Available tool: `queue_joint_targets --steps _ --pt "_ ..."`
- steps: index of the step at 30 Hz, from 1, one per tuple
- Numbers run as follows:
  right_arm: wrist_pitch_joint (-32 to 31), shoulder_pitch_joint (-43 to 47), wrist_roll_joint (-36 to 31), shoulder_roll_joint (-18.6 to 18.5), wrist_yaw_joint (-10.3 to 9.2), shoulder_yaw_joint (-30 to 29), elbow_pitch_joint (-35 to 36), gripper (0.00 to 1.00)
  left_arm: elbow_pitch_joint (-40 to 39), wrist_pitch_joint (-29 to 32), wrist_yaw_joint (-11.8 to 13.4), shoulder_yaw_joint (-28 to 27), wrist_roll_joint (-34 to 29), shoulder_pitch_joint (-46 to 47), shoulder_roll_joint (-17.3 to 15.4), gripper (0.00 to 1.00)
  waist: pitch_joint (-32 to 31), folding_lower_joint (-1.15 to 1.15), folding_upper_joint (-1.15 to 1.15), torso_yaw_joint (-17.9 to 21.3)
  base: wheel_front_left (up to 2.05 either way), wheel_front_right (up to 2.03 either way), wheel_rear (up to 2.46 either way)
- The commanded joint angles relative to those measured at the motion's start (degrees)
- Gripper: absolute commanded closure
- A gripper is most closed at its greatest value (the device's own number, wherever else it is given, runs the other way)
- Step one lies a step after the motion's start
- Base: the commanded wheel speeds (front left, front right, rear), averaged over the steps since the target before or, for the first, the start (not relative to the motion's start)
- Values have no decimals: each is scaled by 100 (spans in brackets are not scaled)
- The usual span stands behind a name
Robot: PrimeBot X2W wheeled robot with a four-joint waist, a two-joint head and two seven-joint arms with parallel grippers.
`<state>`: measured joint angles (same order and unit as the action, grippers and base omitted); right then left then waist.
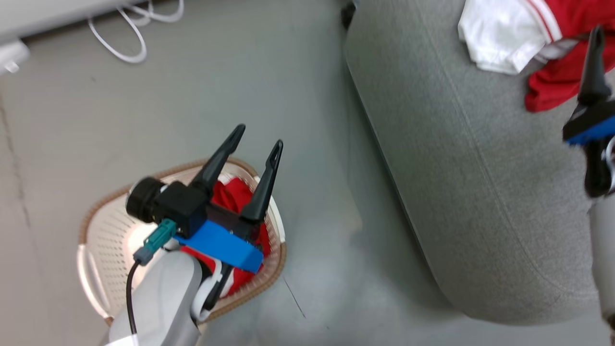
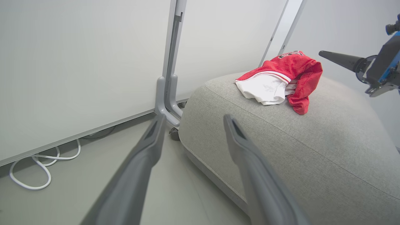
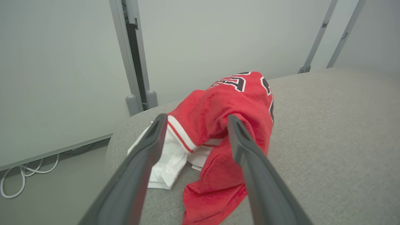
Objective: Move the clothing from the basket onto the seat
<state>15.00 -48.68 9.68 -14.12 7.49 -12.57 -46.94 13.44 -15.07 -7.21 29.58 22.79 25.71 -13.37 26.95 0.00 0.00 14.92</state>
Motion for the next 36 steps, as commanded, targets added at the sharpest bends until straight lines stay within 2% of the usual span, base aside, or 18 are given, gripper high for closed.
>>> queue_joint_targets --steps 1,10,20,27,36 --pt "22 229 -27 68 1 10 72 0 39 -16 -41 -60 36 -131 21 0 -608 0 0 -274 0 0 0" --pt "-14 2047 -249 563 1 479 1432 0 404 -16 -41 -679 69 -1031 335 0 -1858 0 0 -801 0 0 0" --pt "-530 3640 -585 966 1 619 2884 0 620 -16 -42 -1283 -21 -1619 519 0 -2547 0 0 -1565 0 0 0" --pt "-914 4309 -633 1092 1 745 3648 0 636 -16 -42 -1752 -107 -2022 544 0 -2782 0 0 -1861 0 0 0" --pt "-1095 4607 -538 1125 1 823 3971 0 523 -15 -42 -2217 -226 -2352 618 0 -2940 0 0 -2012 0 0 0"
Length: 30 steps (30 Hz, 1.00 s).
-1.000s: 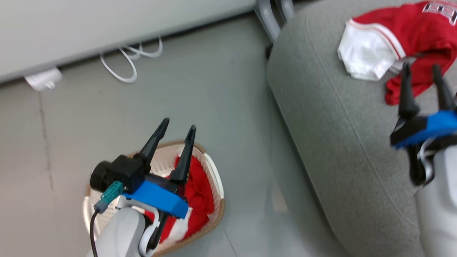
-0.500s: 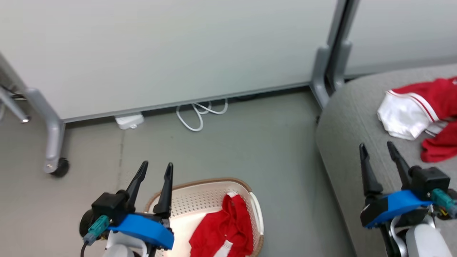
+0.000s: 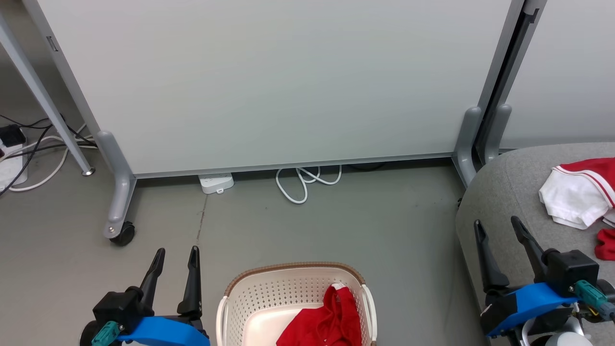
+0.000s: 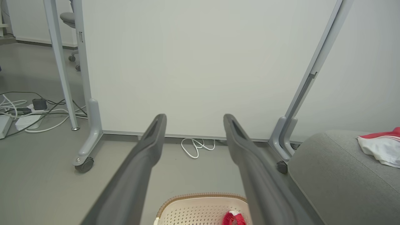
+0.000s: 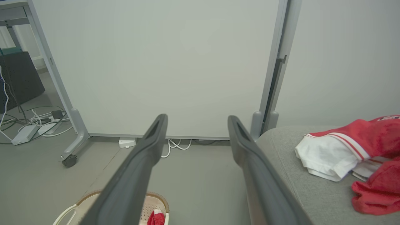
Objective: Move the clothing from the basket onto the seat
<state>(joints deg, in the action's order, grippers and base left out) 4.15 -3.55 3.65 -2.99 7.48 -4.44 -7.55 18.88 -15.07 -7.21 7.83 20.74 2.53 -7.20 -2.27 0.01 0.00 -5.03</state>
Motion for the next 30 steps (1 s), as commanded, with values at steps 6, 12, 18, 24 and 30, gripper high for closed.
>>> queue_joint_targets --steps 6,12,18,24,30 --pt "-28 169 172 13 2 58 41 0 -39 -15 -42 -103 -74 -72 27 0 -37 -1 0 -36 0 0 0" --pt "6 172 242 14 2 101 15 0 -27 -15 -42 -78 -94 -61 29 0 -15 -1 0 -1 0 0 0" --pt "29 133 281 14 2 139 -12 0 -8 -15 -42 -48 -104 -49 9 0 33 -1 0 56 0 0 0" --pt "-7 -115 251 13 3 322 85 0 13 -16 -41 5 -78 50 -30 0 357 -1 0 311 0 0 0" --pt "-51 -735 118 10 3 562 395 0 73 -15 -41 161 -81 616 -106 0 1394 -1 0 730 0 0 0"
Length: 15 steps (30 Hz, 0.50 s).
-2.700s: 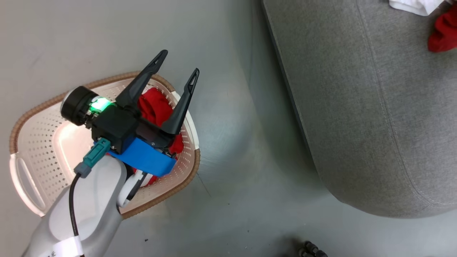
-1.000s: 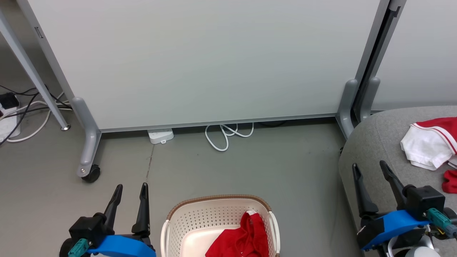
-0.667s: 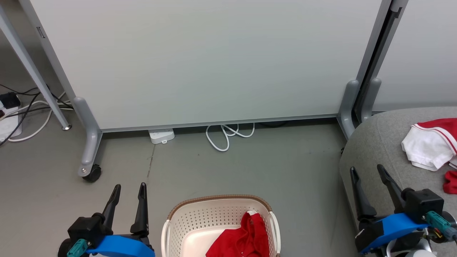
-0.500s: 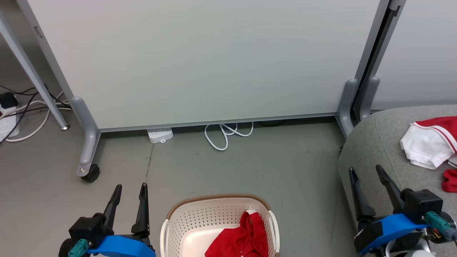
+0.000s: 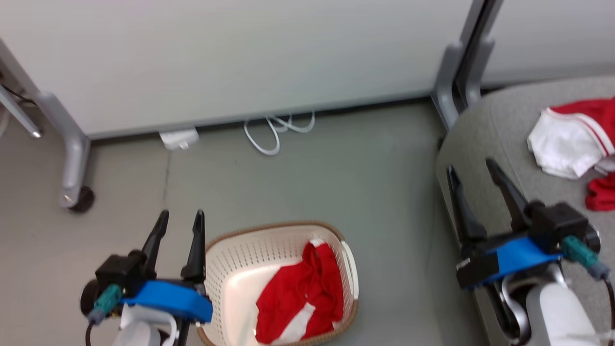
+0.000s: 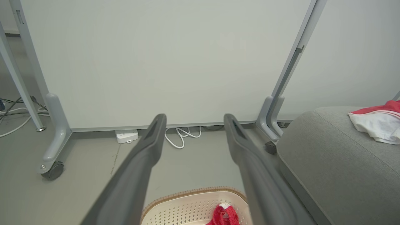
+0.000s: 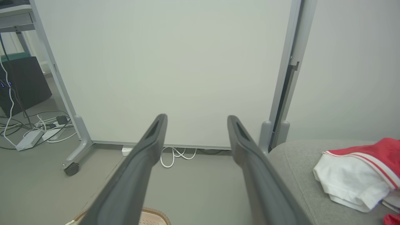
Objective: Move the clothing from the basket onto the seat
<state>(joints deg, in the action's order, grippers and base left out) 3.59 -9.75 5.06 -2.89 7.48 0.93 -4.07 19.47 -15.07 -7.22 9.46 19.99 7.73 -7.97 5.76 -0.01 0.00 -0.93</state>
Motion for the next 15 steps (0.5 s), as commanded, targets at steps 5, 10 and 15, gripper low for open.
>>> queue_joint_targets --steps 5,10,15 --pt "89 -909 -48 0 2 202 247 0 276 -15 -40 272 -18 851 -131 0 1781 1 0 744 0 0 0" --pt "262 -1499 120 1 2 138 307 0 914 -16 -23 744 75 1710 -378 0 2798 1 0 1076 0 0 0" --pt "516 -1829 244 7 3 114 289 0 1629 -15 -23 1159 213 2445 -618 0 3564 1 0 1424 0 0 0"
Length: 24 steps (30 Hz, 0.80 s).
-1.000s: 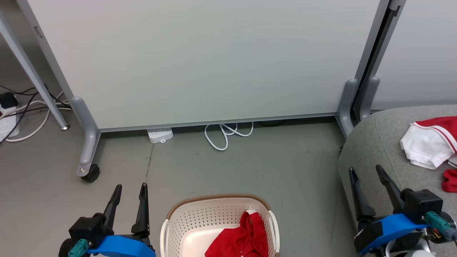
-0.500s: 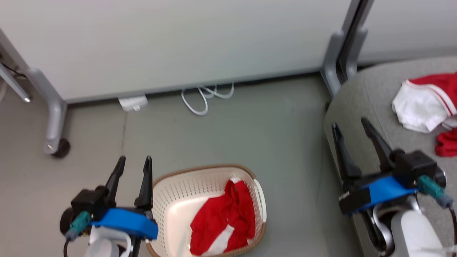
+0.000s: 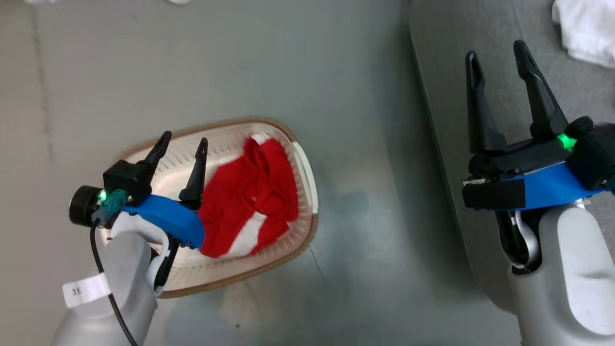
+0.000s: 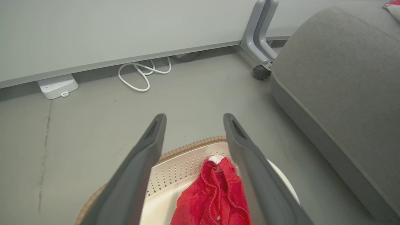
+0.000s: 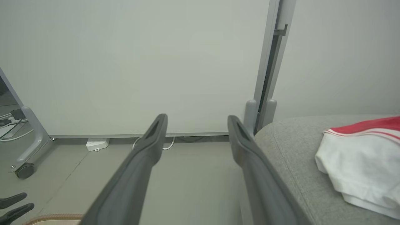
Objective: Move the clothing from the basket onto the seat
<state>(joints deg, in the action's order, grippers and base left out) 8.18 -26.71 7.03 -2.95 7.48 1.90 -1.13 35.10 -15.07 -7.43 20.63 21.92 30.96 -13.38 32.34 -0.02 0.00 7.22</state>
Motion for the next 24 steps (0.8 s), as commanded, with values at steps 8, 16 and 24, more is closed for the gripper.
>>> queue_joint_targets --steps 8,16,24 --pt "402 -577 363 12 3 312 -78 0 1043 53 -2 640 454 879 -451 0 1720 2 0 1080 0 0 0" --pt "617 -877 693 10 2 670 -162 0 1615 346 -2 1139 804 1314 -791 0 2250 2 0 1393 0 0 0" --pt "691 -721 802 10 2 684 -196 0 2322 734 45 1270 958 1711 -830 0 2455 2 0 1394 0 0 0"
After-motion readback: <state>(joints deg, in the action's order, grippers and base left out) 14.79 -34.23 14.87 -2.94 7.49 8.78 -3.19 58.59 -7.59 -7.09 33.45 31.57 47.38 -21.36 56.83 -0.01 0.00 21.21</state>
